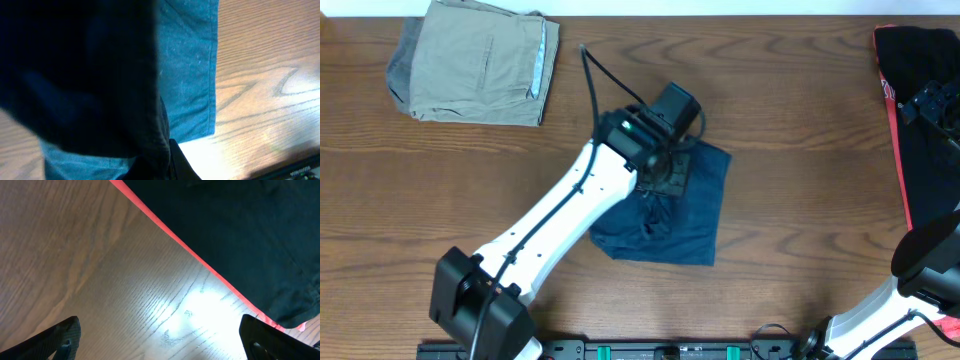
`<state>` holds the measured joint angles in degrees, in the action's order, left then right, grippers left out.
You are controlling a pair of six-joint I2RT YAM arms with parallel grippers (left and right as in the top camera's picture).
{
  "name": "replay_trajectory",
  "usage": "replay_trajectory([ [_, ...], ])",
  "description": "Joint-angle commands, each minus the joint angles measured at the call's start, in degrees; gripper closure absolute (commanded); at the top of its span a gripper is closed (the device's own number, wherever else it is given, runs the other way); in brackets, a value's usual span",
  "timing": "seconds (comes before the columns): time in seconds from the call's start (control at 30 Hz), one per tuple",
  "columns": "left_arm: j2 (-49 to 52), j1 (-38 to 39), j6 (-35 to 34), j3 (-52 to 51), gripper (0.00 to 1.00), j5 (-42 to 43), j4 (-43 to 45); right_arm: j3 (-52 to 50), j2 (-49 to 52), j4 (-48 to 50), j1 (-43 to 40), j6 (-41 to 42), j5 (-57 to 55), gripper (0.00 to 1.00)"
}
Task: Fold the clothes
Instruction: 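Fold the grasped left edge rightward over the pants with the left gripper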
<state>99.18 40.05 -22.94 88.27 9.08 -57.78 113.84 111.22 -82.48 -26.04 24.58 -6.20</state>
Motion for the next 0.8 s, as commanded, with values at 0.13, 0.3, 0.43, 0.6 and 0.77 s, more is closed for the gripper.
replay_trajectory([
  [0.13,0.2,1.51,-2.91,-7.34,0.93,0.94,6.51,0.37,0.44,0.0,-0.15,0.66,-0.42,0.01],
  [0.3,0.35,1.51,-2.89,-9.35,0.57,0.96,7.72,0.37,0.44,0.0,-0.15,0.66,-0.42,0.01],
  [0.43,0.37,1.49,-2.8,-9.33,0.42,1.79,7.67,0.37,0.44,-0.02,-0.15,0.66,-0.42,0.01],
  [0.6,0.37,1.49,-2.21,-9.14,0.42,5.35,7.39,0.37,0.44,0.0,-0.15,0.66,-0.42,0.01],
  [0.77,0.37,1.49,-2.21,-9.14,0.43,5.25,7.32,0.37,0.44,-0.02,-0.15,0.66,-0.42,0.01],
])
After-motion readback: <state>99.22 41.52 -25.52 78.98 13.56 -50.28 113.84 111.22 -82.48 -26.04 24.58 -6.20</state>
